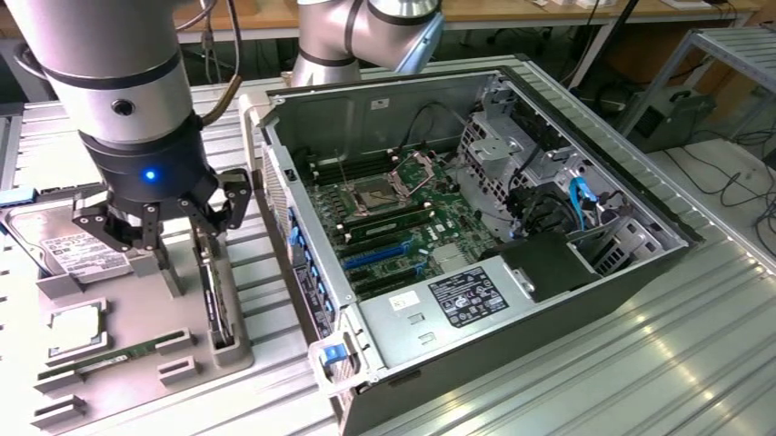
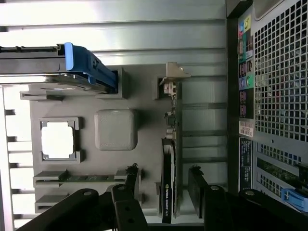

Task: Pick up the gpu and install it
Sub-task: 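Pick up the gpu and move the gpu toward the slot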

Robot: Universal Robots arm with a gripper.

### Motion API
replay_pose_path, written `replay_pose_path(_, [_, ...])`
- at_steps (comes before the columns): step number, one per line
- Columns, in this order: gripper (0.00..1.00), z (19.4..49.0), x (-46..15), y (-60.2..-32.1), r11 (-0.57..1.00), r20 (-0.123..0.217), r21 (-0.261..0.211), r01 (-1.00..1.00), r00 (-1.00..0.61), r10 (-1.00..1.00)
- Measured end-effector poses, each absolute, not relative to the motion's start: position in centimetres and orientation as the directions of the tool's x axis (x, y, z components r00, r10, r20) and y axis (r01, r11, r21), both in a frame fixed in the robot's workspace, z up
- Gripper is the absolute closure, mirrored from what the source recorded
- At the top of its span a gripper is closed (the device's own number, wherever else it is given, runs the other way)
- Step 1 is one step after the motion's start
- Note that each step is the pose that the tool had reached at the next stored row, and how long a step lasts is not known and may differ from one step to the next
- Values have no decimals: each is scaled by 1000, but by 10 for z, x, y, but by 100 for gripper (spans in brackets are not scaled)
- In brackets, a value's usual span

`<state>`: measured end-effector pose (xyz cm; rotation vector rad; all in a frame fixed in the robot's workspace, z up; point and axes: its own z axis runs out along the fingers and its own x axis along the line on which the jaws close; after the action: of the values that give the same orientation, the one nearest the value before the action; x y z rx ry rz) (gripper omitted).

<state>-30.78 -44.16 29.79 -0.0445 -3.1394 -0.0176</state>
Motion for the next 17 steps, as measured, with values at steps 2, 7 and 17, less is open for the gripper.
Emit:
replay_pose_path(2, [46,294,-308,-442,1000,7,10,21,-1000,21])
replay_pose_path(7, [46,286,-300,-443,1000,9,2,15,-1000,15])
replay_pose_path(17, [46,267,-298,-450,1000,11,0,11,-1000,11])
